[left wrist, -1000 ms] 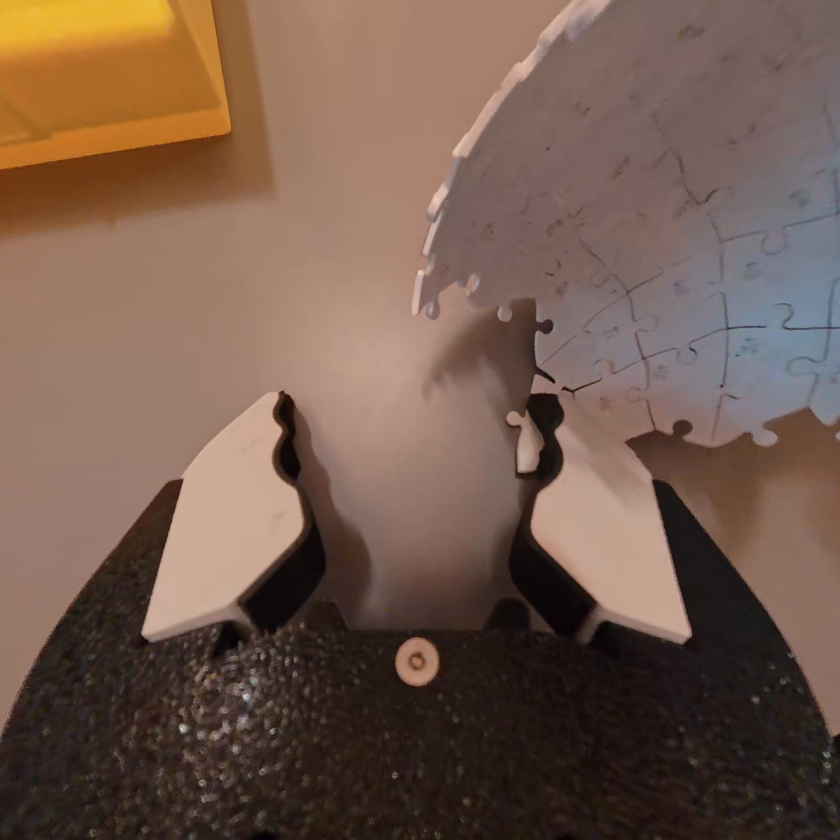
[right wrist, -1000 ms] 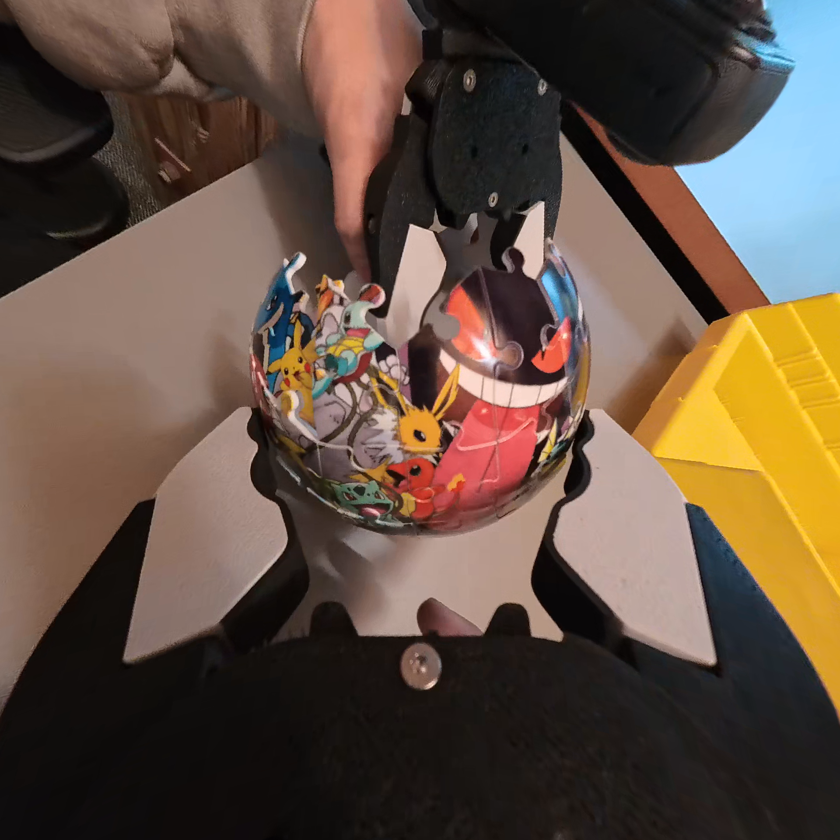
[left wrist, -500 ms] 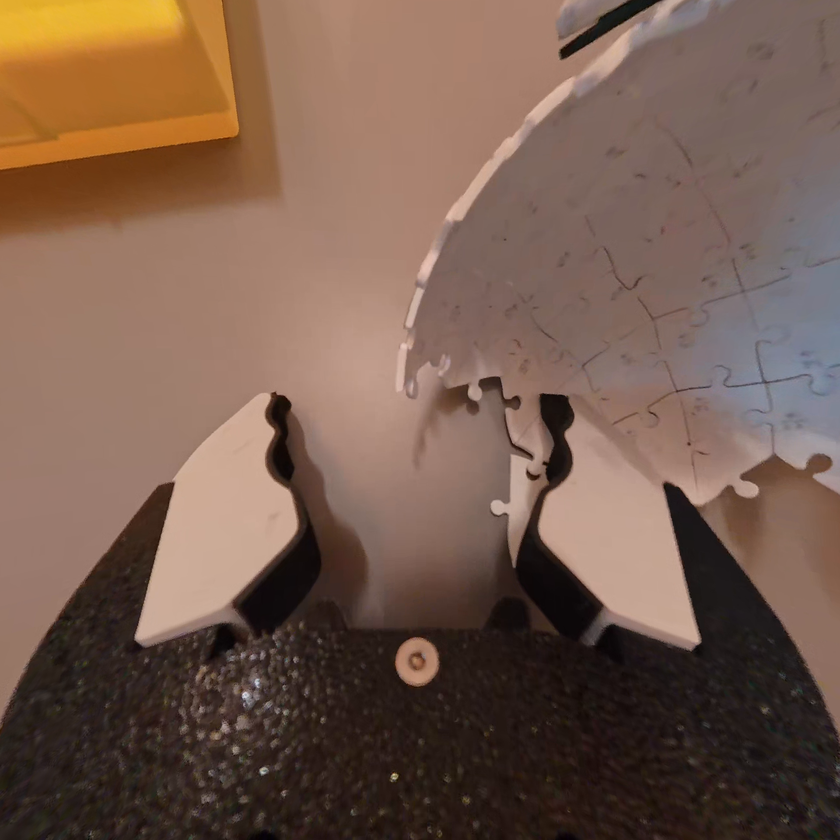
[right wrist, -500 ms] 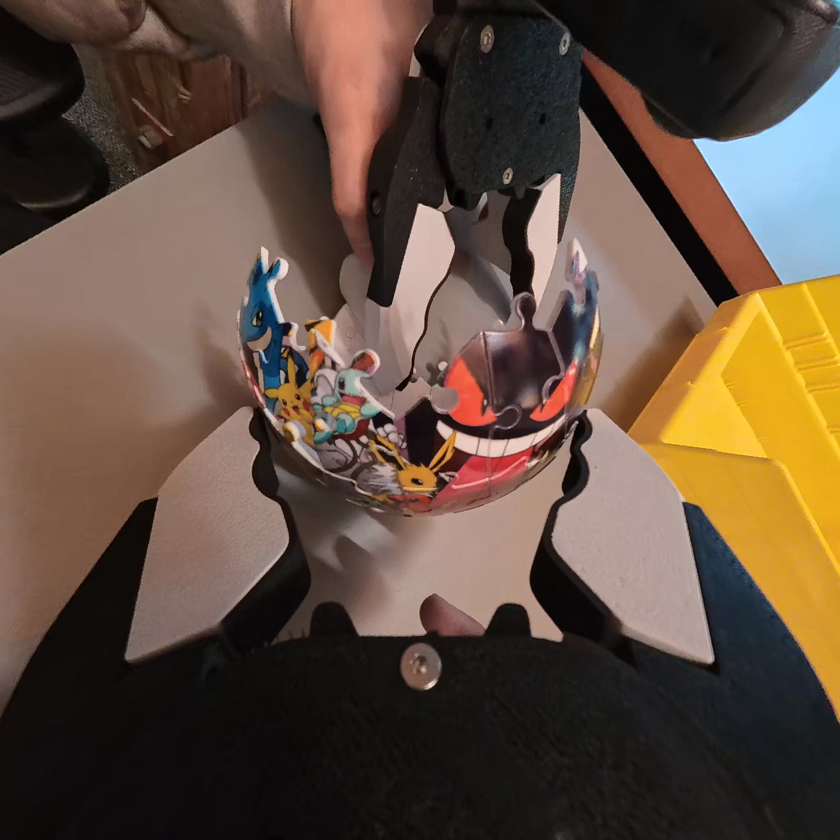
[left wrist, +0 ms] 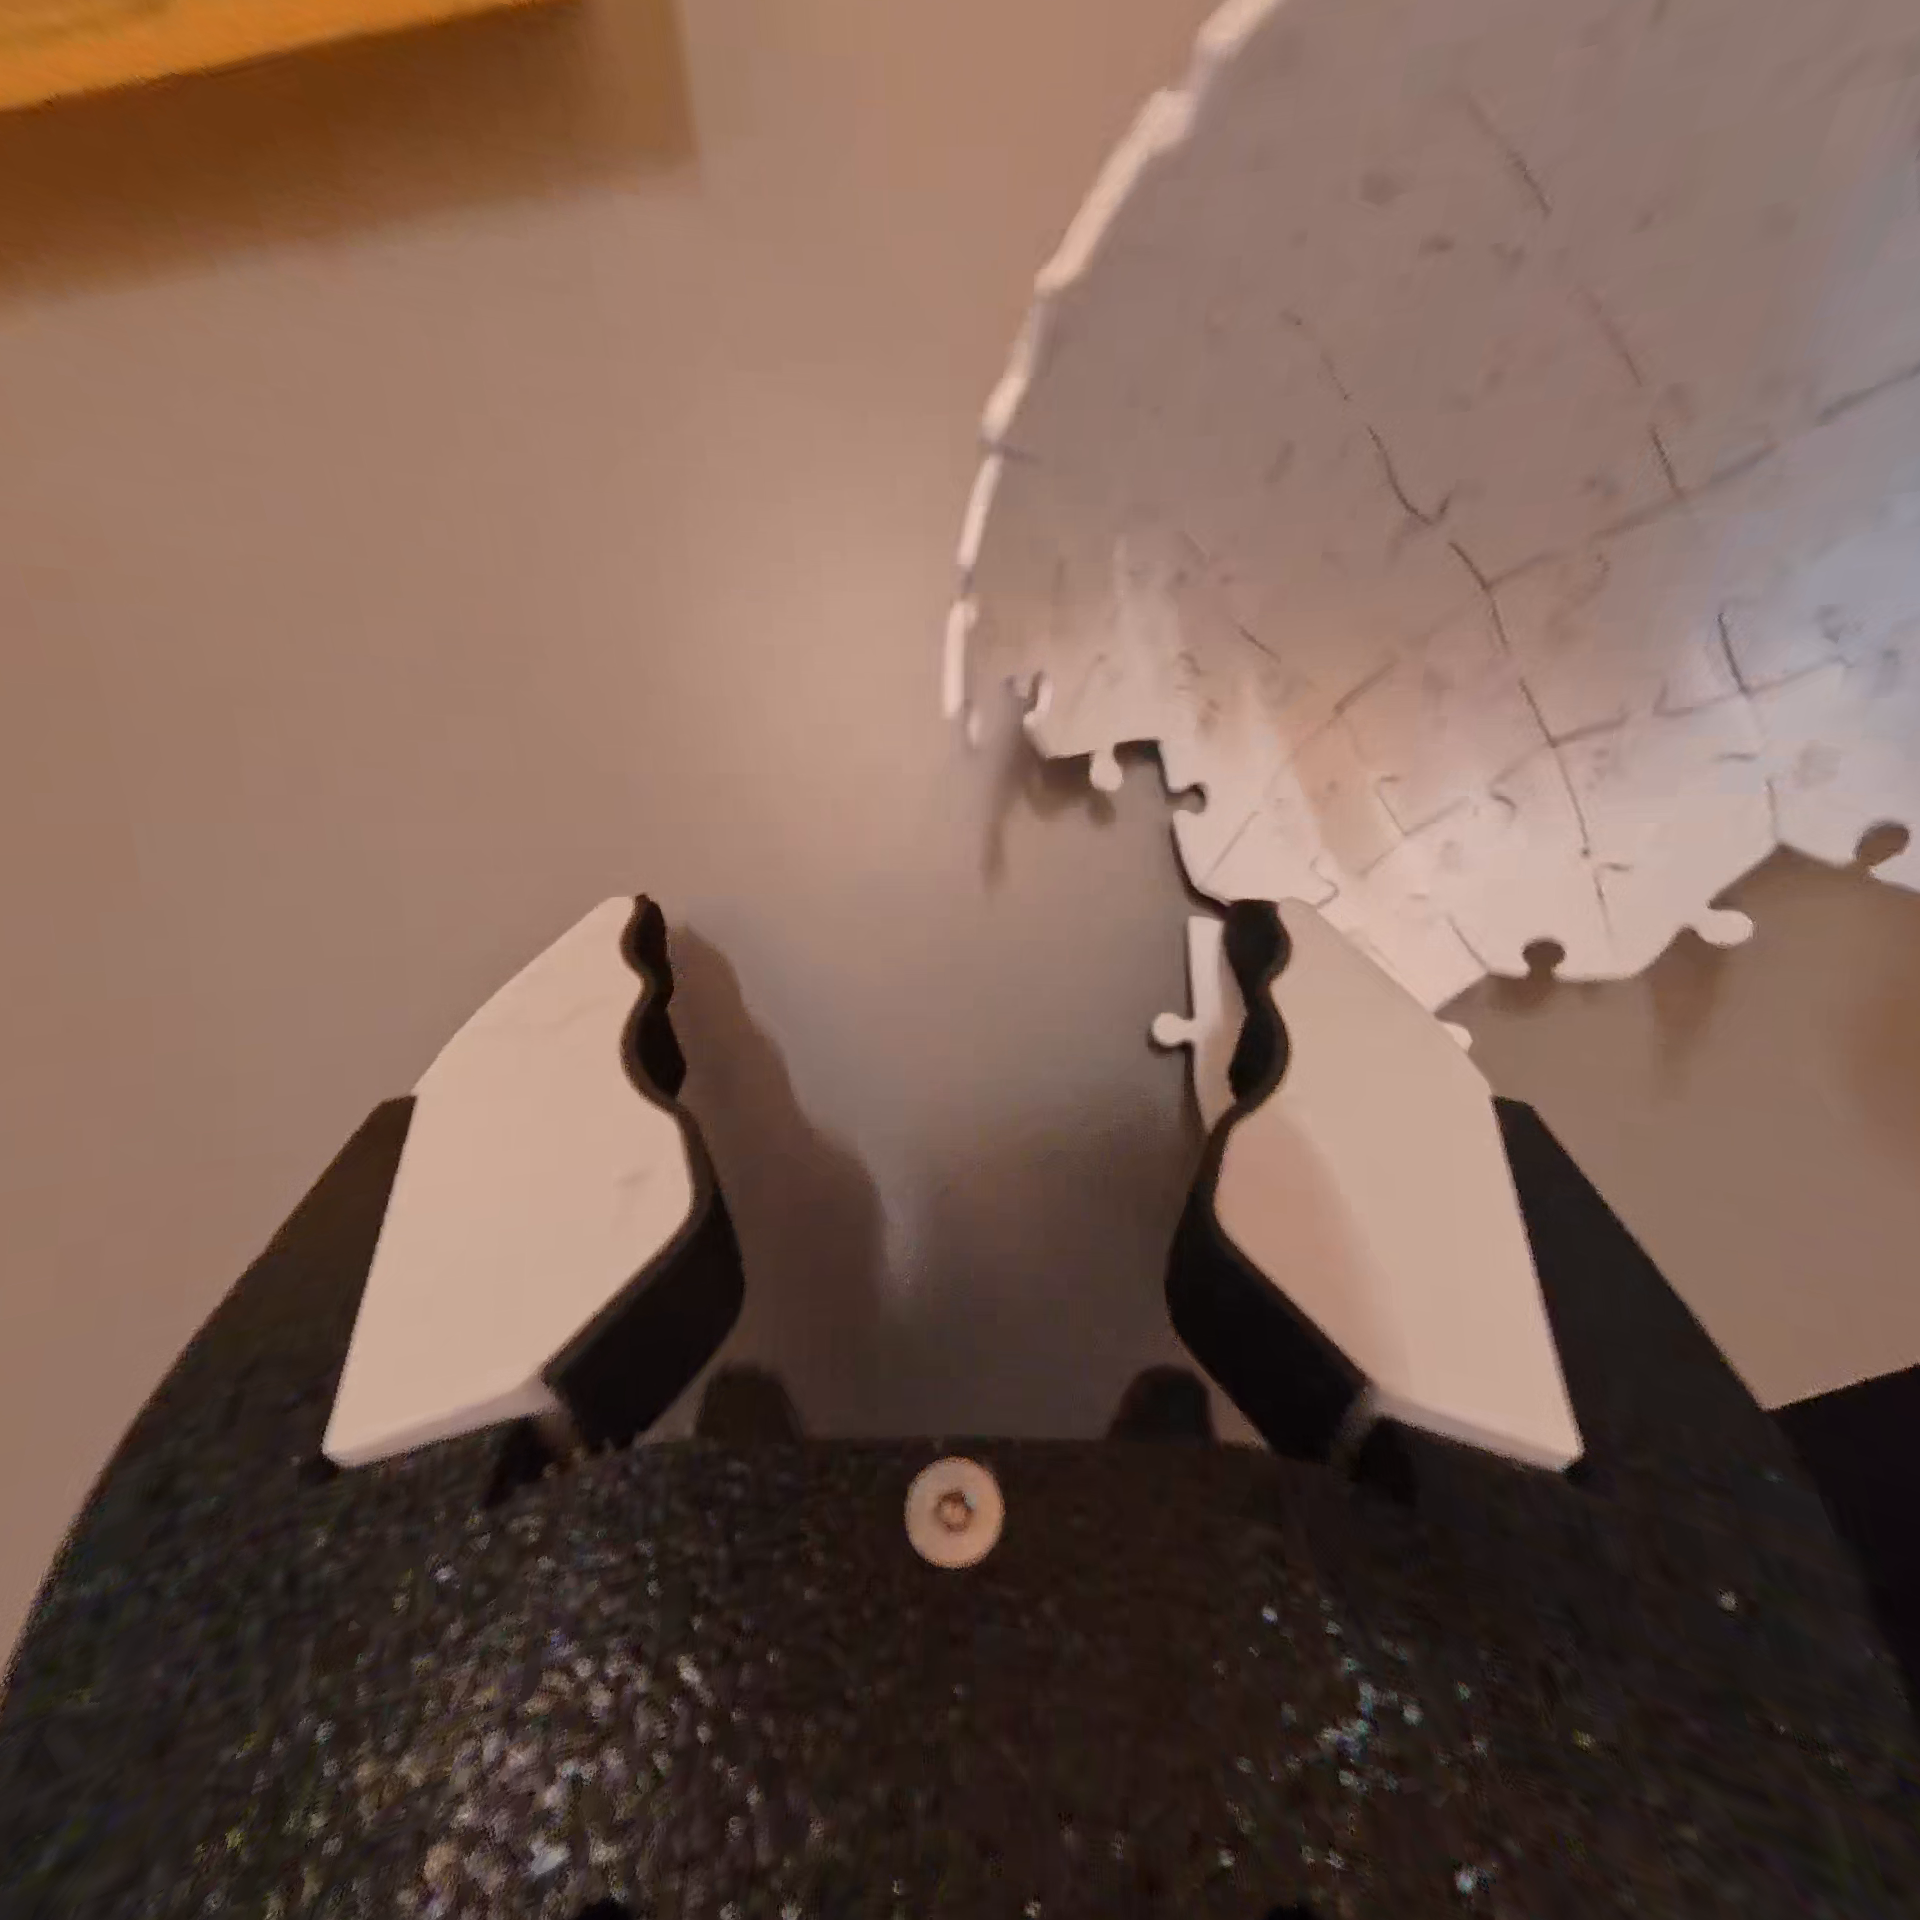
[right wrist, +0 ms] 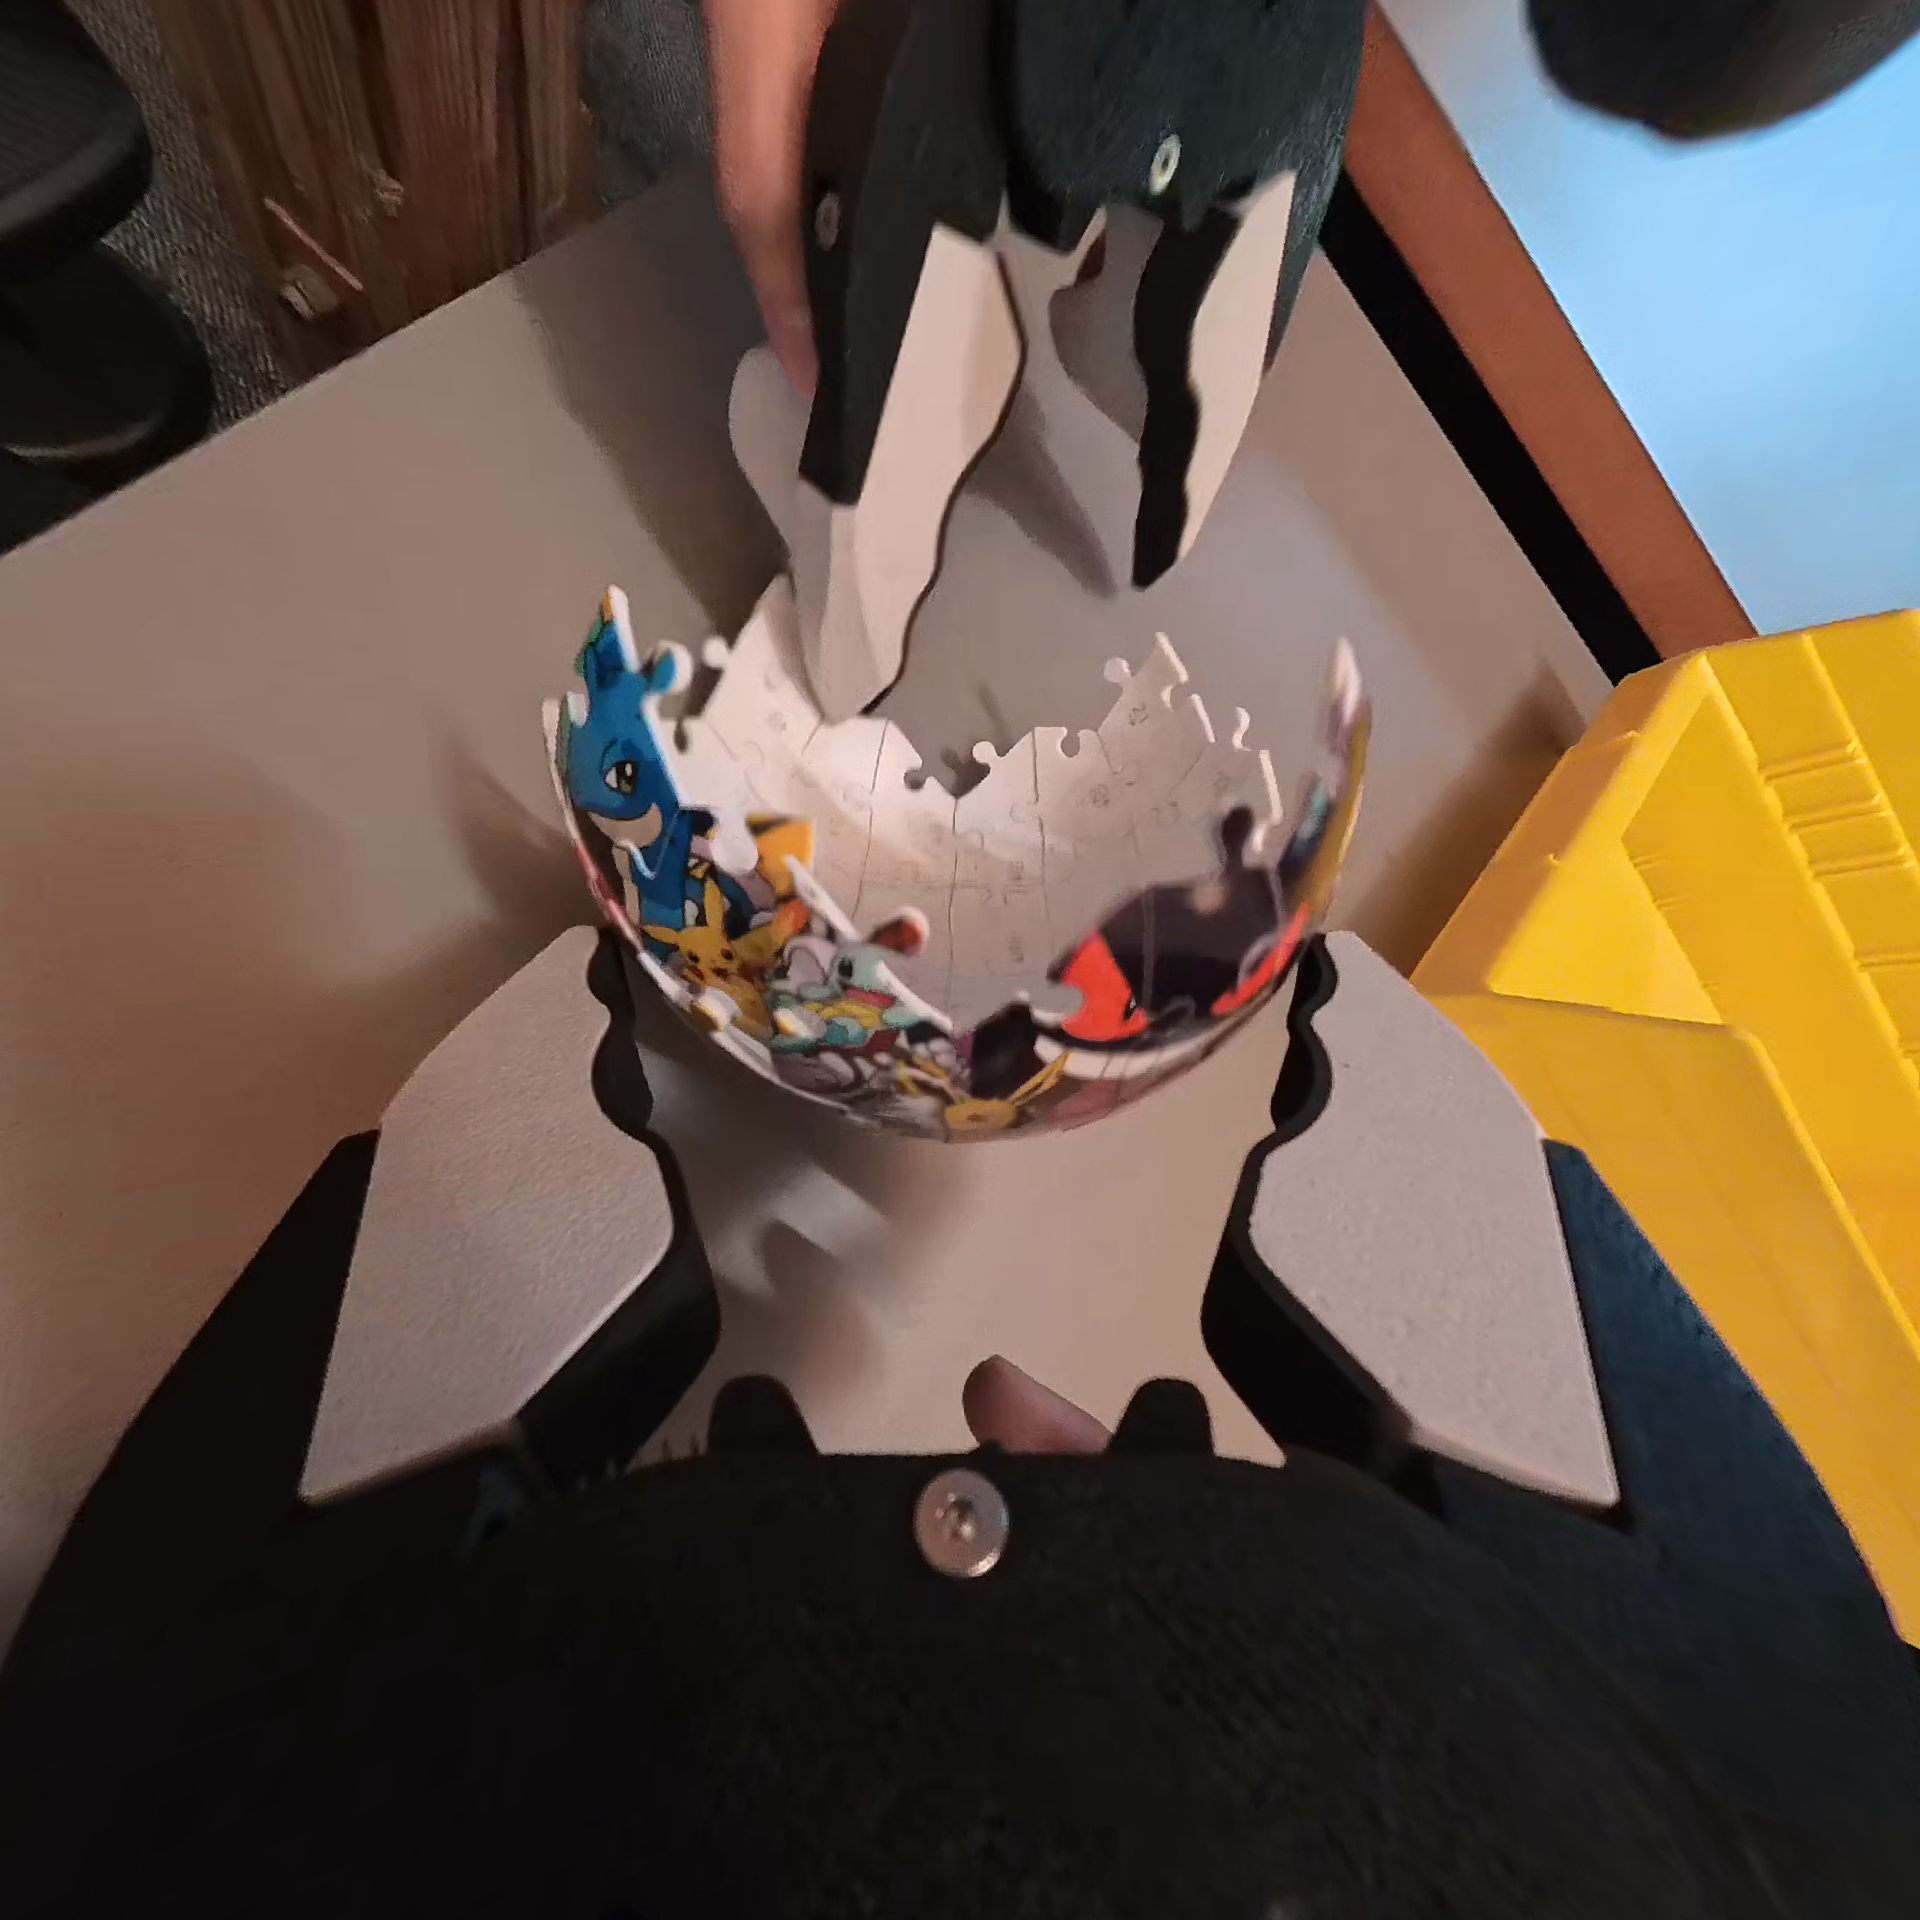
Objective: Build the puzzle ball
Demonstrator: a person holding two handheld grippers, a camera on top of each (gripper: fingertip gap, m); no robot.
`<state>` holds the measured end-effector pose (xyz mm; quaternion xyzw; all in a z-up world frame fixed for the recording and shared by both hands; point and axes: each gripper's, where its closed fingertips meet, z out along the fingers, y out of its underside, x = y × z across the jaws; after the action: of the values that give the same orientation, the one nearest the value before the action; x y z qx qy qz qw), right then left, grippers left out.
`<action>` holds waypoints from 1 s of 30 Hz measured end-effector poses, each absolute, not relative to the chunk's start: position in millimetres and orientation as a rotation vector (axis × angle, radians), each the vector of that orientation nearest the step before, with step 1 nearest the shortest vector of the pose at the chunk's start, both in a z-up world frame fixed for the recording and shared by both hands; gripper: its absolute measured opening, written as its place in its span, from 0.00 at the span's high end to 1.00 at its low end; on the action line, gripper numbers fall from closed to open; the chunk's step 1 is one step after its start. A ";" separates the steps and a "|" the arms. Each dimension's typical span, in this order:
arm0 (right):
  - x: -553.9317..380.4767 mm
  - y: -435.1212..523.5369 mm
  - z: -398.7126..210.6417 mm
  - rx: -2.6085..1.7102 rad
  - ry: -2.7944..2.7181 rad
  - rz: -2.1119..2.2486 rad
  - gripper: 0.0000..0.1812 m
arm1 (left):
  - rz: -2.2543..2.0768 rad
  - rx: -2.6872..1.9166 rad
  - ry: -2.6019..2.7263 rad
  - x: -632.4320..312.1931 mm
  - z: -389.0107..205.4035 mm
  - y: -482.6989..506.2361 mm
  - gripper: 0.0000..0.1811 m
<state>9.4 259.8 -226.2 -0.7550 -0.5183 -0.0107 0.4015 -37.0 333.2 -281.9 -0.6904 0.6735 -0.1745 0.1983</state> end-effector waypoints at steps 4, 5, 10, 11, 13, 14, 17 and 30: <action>6.8 258.8 -222.2 -1.895 -1.300 -0.014 0.36 | -0.449 -1.897 1.930 -34.7 -285.9 329.2 0.43; 6.5 258.8 -222.7 -1.893 -1.296 -0.008 0.36 | -0.443 -1.899 1.922 -34.9 -286.0 330.4 0.41; -1.6 260.0 -231.2 -1.830 -1.262 0.073 0.35 | -0.470 -1.918 1.886 -32.8 -287.0 333.6 0.41; -4.1 260.4 -232.7 -1.798 -1.263 0.081 0.33 | -0.479 -1.916 1.890 -32.2 -287.2 332.9 0.41; -7.7 262.1 -235.1 -1.756 -1.241 0.104 0.30 | -0.490 -1.902 1.891 -30.5 -287.0 332.8 0.41; -8.0 263.8 -236.4 -1.740 -1.230 0.104 0.30 | -0.501 -1.896 1.884 -29.0 -287.1 332.9 0.42; -11.8 269.4 -240.2 -1.708 -1.187 0.125 0.23 | -0.552 -1.894 1.877 -24.5 -288.4 330.5 0.42; -25.7 272.4 -230.2 -1.444 -1.201 0.129 0.20 | -0.607 -1.858 1.866 -18.8 -289.5 331.3 0.40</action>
<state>-25.7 272.4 -230.2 -0.6198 -0.5157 0.0555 0.5889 -18.8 331.3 -289.5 -0.6711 0.6739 -0.2192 0.2178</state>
